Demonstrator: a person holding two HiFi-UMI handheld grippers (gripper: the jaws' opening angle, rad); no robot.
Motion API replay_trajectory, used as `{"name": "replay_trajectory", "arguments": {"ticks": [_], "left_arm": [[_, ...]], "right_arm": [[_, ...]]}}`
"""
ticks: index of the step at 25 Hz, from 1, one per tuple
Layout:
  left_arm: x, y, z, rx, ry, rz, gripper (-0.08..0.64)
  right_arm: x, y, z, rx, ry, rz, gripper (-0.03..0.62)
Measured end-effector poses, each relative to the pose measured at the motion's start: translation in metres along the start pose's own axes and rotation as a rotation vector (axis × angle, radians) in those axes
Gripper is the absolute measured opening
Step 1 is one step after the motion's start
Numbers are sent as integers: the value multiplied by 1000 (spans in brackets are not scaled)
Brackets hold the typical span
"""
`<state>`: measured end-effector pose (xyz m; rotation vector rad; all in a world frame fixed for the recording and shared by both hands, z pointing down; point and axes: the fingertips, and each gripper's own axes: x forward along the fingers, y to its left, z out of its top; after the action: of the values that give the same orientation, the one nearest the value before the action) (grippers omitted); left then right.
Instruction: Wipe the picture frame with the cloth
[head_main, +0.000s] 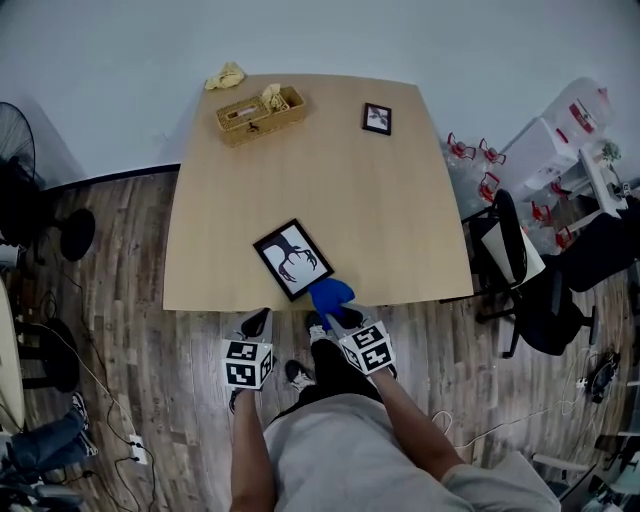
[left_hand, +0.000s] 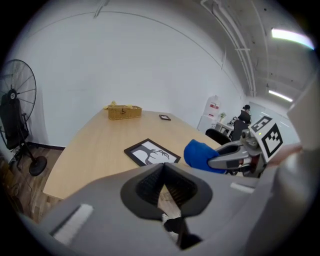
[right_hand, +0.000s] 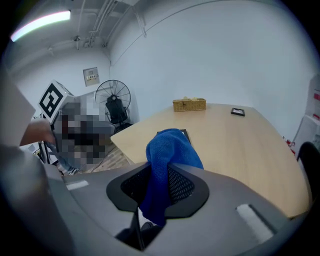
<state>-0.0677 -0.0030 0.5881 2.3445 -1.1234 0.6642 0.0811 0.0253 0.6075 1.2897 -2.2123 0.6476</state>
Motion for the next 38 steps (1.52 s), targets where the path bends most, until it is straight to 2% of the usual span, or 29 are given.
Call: {"name": "replay_trajectory", "arguments": {"ticks": [4, 13, 17, 28, 38], "left_arm": [[-11, -7, -4, 12, -25, 0, 52], [-16, -16, -3, -47, -72, -37, 52], [-15, -15, -4, -48, -68, -39, 52], [-15, -21, -10, 13, -37, -32, 52], [-23, -27, -12, 19, -42, -43, 52]], "right_arm": [[-9, 9, -3, 42, -37, -38, 74], [-23, 10, -3, 89, -83, -67, 74], [-23, 11, -2, 91, -90, -65, 74], [-24, 23, 0, 66, -97, -50, 74], [-29, 31, -3, 66, -109, -44, 74]]}}
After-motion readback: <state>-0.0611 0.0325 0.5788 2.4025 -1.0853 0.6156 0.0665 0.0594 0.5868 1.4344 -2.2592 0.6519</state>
